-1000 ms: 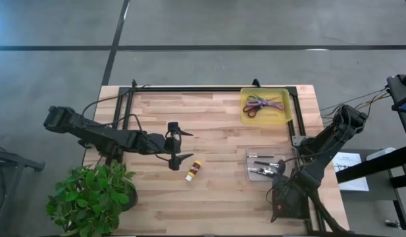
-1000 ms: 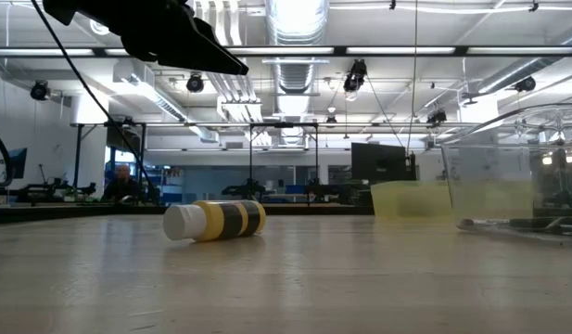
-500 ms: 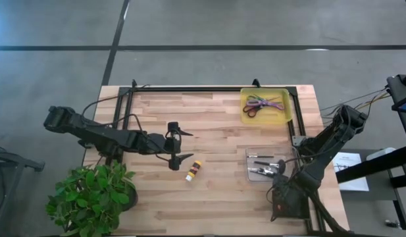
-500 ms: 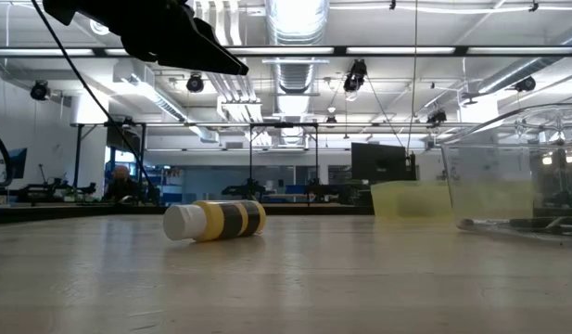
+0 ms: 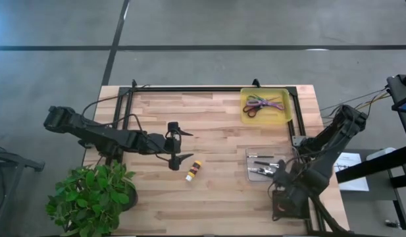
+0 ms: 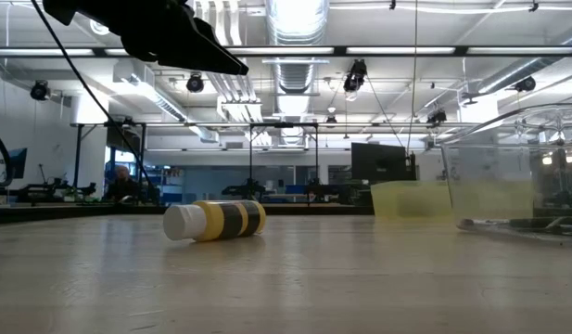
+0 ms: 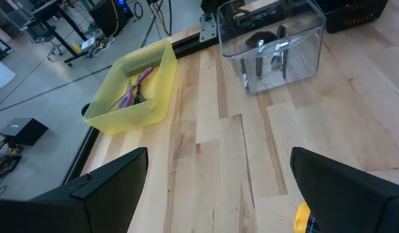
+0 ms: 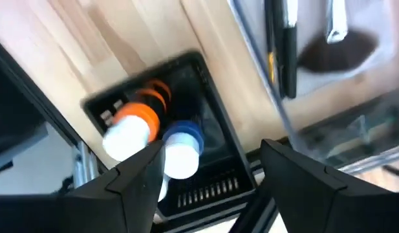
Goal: Pick & Place Paint Supplies
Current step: Put the yellow paint bottle into the black bin
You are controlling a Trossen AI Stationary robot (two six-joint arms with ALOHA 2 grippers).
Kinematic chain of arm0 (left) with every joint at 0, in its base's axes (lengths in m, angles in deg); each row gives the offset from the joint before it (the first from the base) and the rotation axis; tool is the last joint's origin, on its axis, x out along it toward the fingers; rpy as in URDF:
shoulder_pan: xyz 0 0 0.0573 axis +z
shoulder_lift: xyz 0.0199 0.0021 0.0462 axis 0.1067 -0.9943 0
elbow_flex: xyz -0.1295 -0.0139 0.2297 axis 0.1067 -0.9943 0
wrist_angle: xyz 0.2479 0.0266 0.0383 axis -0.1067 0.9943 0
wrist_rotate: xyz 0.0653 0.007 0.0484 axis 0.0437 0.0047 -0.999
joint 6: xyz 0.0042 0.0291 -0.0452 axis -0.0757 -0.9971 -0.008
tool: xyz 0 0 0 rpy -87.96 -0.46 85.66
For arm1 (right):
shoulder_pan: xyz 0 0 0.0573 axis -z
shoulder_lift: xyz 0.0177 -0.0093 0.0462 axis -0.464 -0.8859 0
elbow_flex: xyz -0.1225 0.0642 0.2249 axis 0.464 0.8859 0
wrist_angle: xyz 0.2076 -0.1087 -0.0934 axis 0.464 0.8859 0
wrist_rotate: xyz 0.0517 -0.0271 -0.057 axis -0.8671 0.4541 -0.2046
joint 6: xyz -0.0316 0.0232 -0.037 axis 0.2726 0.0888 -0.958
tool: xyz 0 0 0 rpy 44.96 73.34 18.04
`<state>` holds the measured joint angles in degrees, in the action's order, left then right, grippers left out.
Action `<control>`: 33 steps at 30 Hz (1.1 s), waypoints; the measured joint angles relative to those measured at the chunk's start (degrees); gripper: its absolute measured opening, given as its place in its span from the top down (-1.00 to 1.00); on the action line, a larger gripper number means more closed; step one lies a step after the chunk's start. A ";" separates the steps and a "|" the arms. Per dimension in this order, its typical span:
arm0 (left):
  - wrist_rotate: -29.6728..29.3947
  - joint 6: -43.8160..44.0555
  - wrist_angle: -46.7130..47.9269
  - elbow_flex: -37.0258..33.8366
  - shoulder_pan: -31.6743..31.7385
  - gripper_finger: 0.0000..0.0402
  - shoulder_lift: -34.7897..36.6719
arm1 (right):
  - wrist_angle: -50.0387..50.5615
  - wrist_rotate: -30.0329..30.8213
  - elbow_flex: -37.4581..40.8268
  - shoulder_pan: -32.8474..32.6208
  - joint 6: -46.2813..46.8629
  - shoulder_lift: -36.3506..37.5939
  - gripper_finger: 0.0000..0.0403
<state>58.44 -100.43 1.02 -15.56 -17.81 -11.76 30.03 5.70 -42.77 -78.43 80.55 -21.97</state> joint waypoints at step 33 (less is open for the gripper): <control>14.89 21.41 1.46 -5.70 0.00 -0.91 -6.40 | -0.98 45.38 -18.41 -0.59 -28.42 -5.59 -0.26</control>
<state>73.33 -79.02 2.49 -21.27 -17.81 -18.16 29.05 51.08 -61.17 -79.02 52.14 -27.55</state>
